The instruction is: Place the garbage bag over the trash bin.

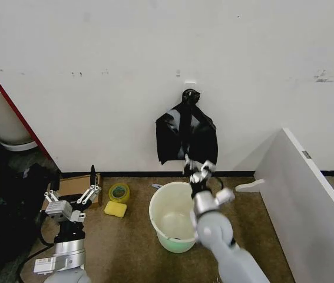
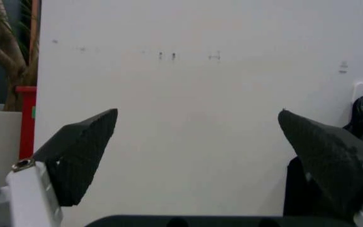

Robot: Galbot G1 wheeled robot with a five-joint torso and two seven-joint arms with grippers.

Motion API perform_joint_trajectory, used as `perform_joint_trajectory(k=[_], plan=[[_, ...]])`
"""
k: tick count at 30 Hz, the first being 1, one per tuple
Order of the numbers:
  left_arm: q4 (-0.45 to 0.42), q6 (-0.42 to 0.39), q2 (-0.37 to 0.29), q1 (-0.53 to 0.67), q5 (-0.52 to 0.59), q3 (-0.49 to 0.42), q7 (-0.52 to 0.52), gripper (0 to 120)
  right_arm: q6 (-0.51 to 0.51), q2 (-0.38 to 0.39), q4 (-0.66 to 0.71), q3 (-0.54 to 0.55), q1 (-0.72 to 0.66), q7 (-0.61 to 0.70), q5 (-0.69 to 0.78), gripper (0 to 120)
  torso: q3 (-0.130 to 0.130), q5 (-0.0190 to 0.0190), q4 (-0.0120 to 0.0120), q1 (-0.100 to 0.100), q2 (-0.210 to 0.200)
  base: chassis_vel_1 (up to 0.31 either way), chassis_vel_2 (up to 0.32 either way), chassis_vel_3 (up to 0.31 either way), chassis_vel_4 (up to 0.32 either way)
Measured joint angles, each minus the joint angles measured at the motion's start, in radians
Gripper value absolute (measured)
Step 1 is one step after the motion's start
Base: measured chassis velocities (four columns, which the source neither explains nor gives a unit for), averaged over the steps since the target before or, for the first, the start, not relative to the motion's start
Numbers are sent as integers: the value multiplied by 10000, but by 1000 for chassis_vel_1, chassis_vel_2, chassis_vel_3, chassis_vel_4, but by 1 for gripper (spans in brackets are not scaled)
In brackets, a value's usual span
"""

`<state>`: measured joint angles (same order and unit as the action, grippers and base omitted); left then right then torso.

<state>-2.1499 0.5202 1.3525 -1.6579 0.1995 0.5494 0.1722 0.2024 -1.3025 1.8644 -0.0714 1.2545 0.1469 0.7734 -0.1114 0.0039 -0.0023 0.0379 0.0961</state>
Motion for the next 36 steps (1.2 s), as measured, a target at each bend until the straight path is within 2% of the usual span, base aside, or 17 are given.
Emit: perform_joint_trajectory(k=[5, 10, 16, 22, 27, 28, 32, 34, 35, 36], plan=[[57, -16, -43, 68, 12, -89, -2, 100, 558, 969, -40, 166, 824, -471, -1154, 0, 0, -1, 0, 0, 0, 0, 0, 0, 0], [70, -28, -138, 99, 114, -58, -4, 100, 1261, 1395, -441, 121, 1210, -1314, -2033, 0, -1, -1, 0, 0, 0, 0, 0, 0, 0], [77, -52, -205, 147, 209, -20, -6, 100, 2225, 1460, -1190, -163, 1319, -2429, -3085, 0, -1, -1, 0, 1, 0, 0, 0, 0, 0], [126, -64, -249, 171, 246, -11, -8, 100, 3262, 1191, -1795, -757, 1106, -3088, -4479, 0, -1, -1, 0, 1, 0, 0, 0, 0, 0], [227, -79, -284, 247, 269, -7, -11, 100, 4590, 1065, -2178, -1749, 792, -4838, -4931, 19, -2, 0, 2, 1, 0, 0, 0, 0, 0], [227, -79, -284, 247, 269, -7, -11, 100, 4590, 1065, -2178, -1749, 792, -4838, -4931, 19, -2, 0, 2, 1, 0, 0, 0, 0, 0], [300, -90, -272, 310, 270, -49, -21, 100, 5186, 1182, -2366, -2349, 814, -6209, -4624, 34, -2, -1, 0, 1, -1, 0, 0, 0, 0], [329, -95, -255, 339, 269, -71, -34, 100, 5287, 1183, -2415, -2545, 807, -6110, -4696, 44, -2, -1, -1, 1, -1, 0, 0, 0, 0], [341, -99, -240, 353, 264, -83, -41, 100, 5194, 1162, -2410, -2549, 763, -5270, -4990, 48, -2, 0, -1, 1, -2, 0, 0, 0, 0], [341, -99, -240, 353, 264, -83, -41, 100, 5194, 1162, -2410, -2549, 763, -5270, -4990, 48, -2, 0, -1, 1, -2, 0, 0, 0, 0]])
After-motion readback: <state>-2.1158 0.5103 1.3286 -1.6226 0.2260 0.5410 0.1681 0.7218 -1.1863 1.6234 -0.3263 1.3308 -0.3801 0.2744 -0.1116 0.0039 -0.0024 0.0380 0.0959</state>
